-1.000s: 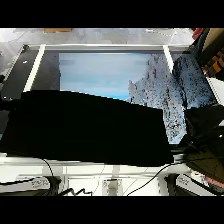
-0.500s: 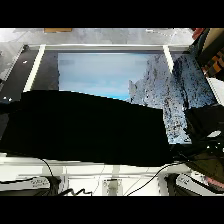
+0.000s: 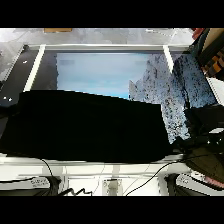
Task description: Fold the clothes and pants, and hang the long-sleeved shirts on hangers.
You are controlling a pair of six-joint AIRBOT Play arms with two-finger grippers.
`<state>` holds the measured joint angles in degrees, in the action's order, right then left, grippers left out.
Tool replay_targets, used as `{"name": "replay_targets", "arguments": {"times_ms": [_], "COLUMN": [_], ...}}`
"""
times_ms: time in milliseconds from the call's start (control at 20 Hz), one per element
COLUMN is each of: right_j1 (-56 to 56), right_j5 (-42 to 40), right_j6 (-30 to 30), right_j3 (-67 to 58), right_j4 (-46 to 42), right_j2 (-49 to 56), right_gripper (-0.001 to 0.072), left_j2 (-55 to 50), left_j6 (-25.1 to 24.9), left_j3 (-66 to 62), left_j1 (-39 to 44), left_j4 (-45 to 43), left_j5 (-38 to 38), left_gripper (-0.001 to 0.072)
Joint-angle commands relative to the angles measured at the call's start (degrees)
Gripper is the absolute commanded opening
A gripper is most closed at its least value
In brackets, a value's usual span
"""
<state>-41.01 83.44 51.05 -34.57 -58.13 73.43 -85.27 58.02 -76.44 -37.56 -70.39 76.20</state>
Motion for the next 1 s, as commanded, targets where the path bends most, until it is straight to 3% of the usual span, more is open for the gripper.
{"name": "replay_targets", "arguments": {"times_ms": [0, 150, 450, 500, 600, 650, 950], "right_j1": [0.0, 0.0, 0.0, 0.0, 0.0, 0.0, 0.0], "right_j5": [3.7, 1.0, -0.8, -0.7, -0.7, -0.7, -0.8], "right_j6": [-2.6, -2.6, -2.5, -2.2, -2.0, -2.1, -2.1], "right_j3": [-5.8, -7.1, -7.1, -7.1, -7.1, -7.1, -7.1], "right_j4": [7.7, 8.8, 8.9, 8.9, 8.9, 8.9, 8.9], "right_j2": [-3.3, -6.6, -7.4, -7.4, -7.4, -7.4, -7.4], "right_gripper": [0.0014, 0.0014, 0.0014, 0.0014, 0.0014, 0.0014, 0.0014], "left_j2": [0.0, 0.1, 2.0, 1.9, 1.9, 1.9, 1.4], "left_j6": [0.2, 1.0, 4.6, 5.1, 5.7, 5.6, -0.8], "left_j3": [0.0, 0.0, 1.6, 1.7, 2.5, 3.4, 11.0], "left_j1": [-2.7, -8.3, -23.4, -25.6, -29.6, -31.4, -37.6], "left_j4": [-3.1, -3.1, -3.1, -3.0, -2.9, -2.9, -2.9], "left_j5": [6.3, 11.4, 13.7, 13.7, 13.6, 13.4, 4.3], "left_gripper": [0.0009, 0.0008, 0.0013, 0.0055, 0.0438, 0.0475, 0.0477]}}
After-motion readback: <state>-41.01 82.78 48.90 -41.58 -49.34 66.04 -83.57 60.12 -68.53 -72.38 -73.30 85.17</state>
